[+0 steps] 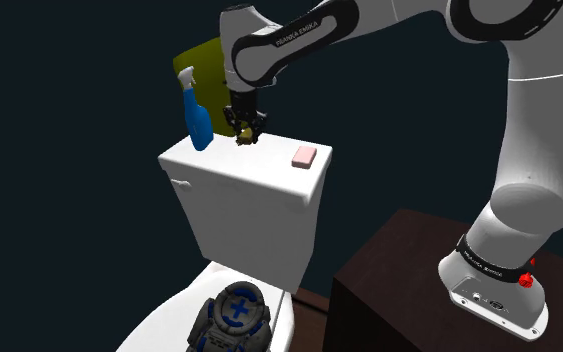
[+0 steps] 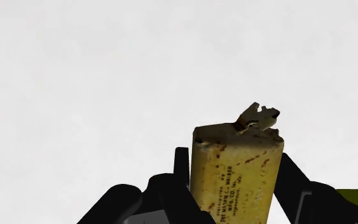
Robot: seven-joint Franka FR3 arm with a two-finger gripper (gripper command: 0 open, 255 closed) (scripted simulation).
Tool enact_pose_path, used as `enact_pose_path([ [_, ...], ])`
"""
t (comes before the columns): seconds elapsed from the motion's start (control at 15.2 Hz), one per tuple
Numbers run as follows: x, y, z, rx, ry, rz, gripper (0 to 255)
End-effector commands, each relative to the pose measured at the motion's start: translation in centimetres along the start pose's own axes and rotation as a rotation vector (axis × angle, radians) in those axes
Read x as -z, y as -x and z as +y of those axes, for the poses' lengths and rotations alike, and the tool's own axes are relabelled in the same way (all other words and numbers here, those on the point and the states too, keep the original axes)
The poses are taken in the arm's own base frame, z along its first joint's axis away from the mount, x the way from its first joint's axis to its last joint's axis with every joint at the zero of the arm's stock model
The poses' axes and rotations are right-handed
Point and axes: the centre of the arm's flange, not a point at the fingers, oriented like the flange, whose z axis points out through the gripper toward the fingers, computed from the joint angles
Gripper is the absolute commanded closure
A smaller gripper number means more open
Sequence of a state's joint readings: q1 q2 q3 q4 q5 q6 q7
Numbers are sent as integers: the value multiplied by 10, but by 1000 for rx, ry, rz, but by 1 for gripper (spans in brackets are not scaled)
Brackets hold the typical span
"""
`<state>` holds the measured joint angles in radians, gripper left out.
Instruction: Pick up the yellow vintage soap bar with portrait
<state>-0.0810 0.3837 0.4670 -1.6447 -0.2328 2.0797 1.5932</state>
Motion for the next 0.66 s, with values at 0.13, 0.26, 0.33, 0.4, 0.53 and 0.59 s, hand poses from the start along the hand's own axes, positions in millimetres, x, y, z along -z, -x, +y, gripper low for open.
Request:
enact_pose_path([
  [0.13,20,-1,-2,0,0,0,255],
  [0.26,31,-2,-3,0,0,0,255],
  [0.33,36,-2,-4,0,0,0,255],
  [0.4,41,-2,-4,0,0,0,255],
  [0.53,47,-2,-5,0,0,0,255],
  [0.59,47,-2,-5,0,0,0,255],
])
